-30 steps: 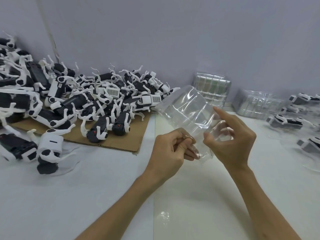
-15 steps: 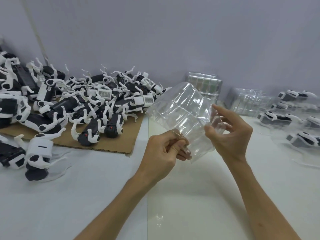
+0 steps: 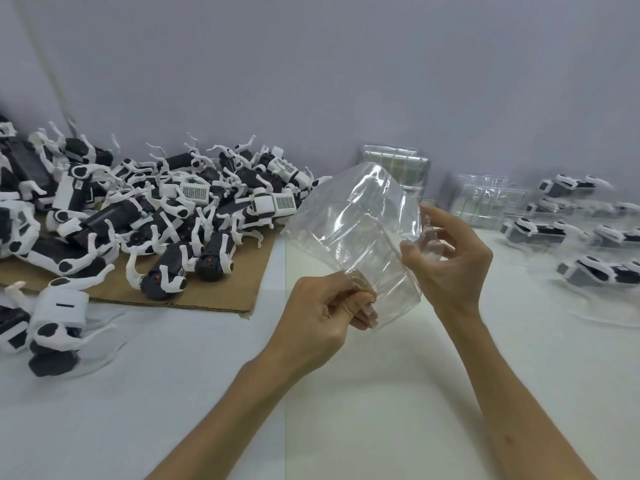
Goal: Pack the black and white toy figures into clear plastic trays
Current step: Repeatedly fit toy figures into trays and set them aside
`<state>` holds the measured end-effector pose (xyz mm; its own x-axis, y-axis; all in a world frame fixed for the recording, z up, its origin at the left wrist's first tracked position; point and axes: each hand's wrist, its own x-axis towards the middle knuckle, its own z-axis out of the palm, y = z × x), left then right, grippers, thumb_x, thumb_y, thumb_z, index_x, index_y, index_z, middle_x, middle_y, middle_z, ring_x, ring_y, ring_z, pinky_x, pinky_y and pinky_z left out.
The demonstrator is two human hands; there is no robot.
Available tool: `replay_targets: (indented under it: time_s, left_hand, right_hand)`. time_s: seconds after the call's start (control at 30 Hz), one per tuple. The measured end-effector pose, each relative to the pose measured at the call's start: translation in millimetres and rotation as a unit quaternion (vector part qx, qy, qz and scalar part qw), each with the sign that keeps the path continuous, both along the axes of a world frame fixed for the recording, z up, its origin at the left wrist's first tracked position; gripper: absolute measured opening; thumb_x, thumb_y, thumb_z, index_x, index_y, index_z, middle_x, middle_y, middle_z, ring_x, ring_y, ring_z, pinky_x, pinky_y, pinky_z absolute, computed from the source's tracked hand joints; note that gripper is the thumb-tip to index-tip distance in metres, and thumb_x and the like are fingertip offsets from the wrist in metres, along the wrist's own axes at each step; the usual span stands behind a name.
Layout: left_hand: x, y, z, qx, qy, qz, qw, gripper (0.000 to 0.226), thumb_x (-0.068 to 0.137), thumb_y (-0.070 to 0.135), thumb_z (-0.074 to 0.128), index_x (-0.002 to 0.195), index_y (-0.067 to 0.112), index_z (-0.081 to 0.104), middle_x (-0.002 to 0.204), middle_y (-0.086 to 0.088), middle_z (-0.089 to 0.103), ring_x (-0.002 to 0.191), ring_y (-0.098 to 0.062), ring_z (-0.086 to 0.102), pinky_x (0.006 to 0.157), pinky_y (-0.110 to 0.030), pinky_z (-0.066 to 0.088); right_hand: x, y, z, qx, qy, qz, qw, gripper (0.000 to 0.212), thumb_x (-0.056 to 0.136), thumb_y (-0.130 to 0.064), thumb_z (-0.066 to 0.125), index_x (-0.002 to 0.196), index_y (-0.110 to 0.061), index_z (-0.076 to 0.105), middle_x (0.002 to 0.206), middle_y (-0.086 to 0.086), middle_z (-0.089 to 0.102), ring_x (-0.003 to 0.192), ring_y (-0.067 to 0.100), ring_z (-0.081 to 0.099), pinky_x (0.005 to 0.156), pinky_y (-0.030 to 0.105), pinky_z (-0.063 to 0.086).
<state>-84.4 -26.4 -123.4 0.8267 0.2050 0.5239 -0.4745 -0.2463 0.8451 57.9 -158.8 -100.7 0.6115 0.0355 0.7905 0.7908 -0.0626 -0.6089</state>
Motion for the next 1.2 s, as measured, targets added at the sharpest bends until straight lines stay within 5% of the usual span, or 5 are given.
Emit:
replay_targets:
  time_s: [0.33,0.5,0.7,1.0,1.2]
  left_hand:
    - [-5,2,2,0.057,-0.003,-0.007,0.998,0.016,0.091,0.007,0.057,0.079,0.008,0.066,0.069,0.003,0.068,0.065,-0.024,0.070,0.063,-0.032,0.058]
    - [-26,-1,-10,0.112,0.022,-0.061,0.992,0.024,0.092,-0.003,0.053,0.080,0.015,0.063,0.070,-0.003,0.069,0.065,-0.019,0.069,0.063,-0.026,0.055]
    - [-9,22,-6,-0.143,0.071,0.032,0.987,0.020,0.103,-0.002,0.039,0.089,0.000,0.053,0.084,-0.014,0.071,0.077,-0.033,0.073,0.066,-0.031,0.058]
    - [-9,53,-12,-0.417,0.084,0.088,0.901,0.025,0.106,0.014,0.038,0.087,0.015,0.054,0.070,0.003,0.068,0.056,-0.012,0.065,0.055,-0.025,0.057]
    - [-10,54,-15,-0.444,0.102,0.080,0.886,0.031,0.105,0.015,0.040,0.082,0.021,0.060,0.064,0.006,0.061,0.051,-0.010,0.058,0.049,-0.022,0.051]
  right_hand:
    - [18,-2,-8,0.001,-0.012,-0.056,0.998,0.050,0.064,-0.027,0.074,0.113,-0.015,0.072,0.084,-0.015,0.064,0.068,0.004,0.055,0.061,0.023,0.052]
    - [56,-47,-2,0.156,0.175,-0.195,0.952,0.048,0.069,-0.035,0.070,0.113,-0.015,0.068,0.092,0.000,0.069,0.064,-0.003,0.057,0.067,0.025,0.051]
    - [57,-58,-6,0.143,0.096,-0.256,0.951,0.035,0.077,0.001,0.055,0.107,-0.009,0.071,0.084,0.004,0.070,0.072,0.006,0.060,0.078,0.022,0.053]
    - [47,-52,-3,0.068,0.098,-0.174,0.978,0.025,0.073,-0.006,0.050,0.074,-0.020,0.071,0.067,-0.005,0.068,0.069,0.016,0.069,0.069,0.018,0.049]
    - [54,-67,-6,-0.214,0.206,-0.330,0.896,0.048,0.074,-0.013,0.068,0.121,-0.023,0.066,0.124,0.004,0.064,0.117,0.032,0.053,0.101,0.039,0.029]
